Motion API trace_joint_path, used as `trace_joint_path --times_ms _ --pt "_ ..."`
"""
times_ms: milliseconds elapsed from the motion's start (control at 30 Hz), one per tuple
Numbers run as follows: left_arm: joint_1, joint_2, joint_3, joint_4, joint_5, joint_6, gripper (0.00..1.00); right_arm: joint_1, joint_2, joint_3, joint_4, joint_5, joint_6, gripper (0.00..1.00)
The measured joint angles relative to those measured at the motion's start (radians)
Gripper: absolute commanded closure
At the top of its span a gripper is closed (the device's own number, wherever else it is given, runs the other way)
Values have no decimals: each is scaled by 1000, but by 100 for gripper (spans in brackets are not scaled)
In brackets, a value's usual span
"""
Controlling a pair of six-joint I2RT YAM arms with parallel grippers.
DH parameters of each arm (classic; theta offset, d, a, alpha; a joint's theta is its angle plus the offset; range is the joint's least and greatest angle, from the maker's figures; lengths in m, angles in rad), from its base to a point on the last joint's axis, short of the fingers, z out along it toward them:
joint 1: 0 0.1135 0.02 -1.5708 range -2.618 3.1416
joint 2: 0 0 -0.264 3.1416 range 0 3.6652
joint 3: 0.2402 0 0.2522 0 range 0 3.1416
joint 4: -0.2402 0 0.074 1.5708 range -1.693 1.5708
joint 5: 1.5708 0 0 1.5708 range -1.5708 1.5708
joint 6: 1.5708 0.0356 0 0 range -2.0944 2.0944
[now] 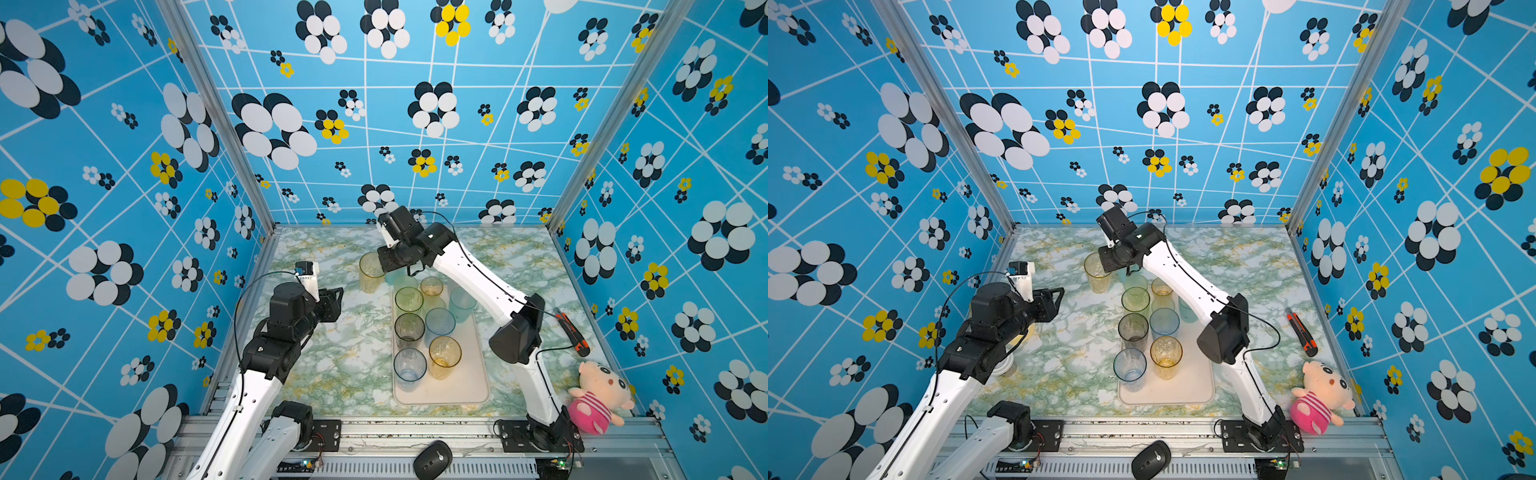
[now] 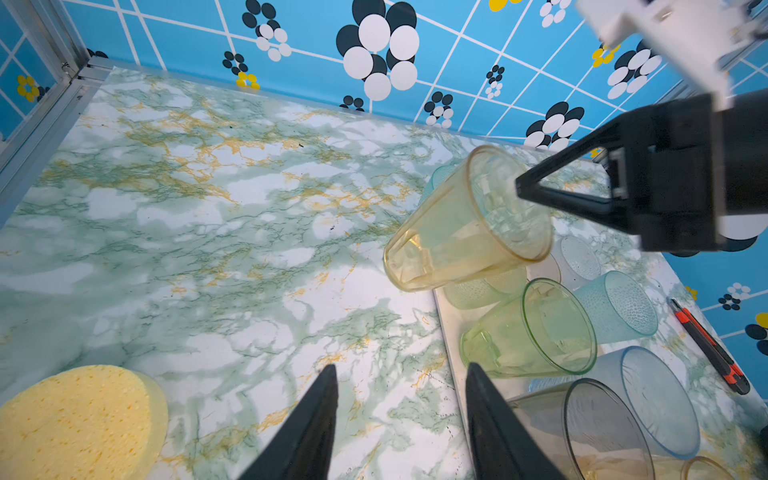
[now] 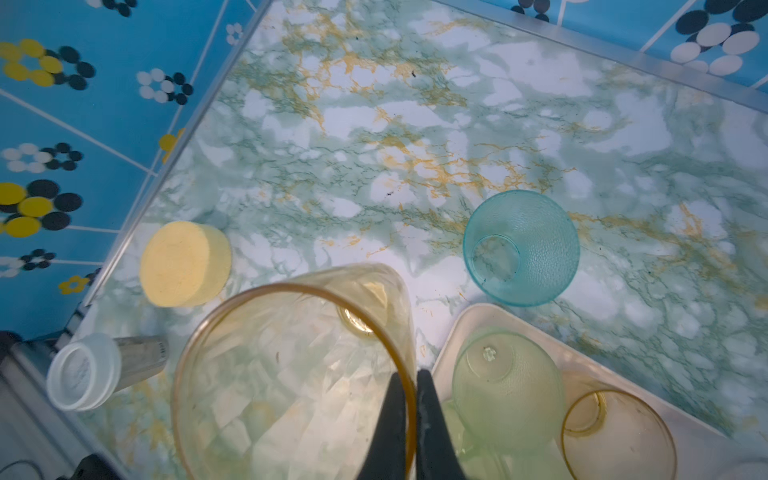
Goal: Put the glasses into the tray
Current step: 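Lift the tall amber glass with the right gripper, then carry the amber glass toward the tray's near end with the right gripper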
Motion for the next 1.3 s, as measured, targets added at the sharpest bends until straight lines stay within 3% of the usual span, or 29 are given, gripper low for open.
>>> trace_joint_path --times_ms 367,667,933,1300 --pt "0 0 0 -16 -8 6 49 1 -605 -532 177 46 -17 100" --pt "0 11 23 -29 -11 14 50 1 -998 -775 84 266 11 100" --pt "0 12 61 -56 -11 15 50 1 -1073 -852 -138 459 95 100" --pt "0 13 103 -100 -11 26 49 -16 -1056 -997 -211 478 179 100"
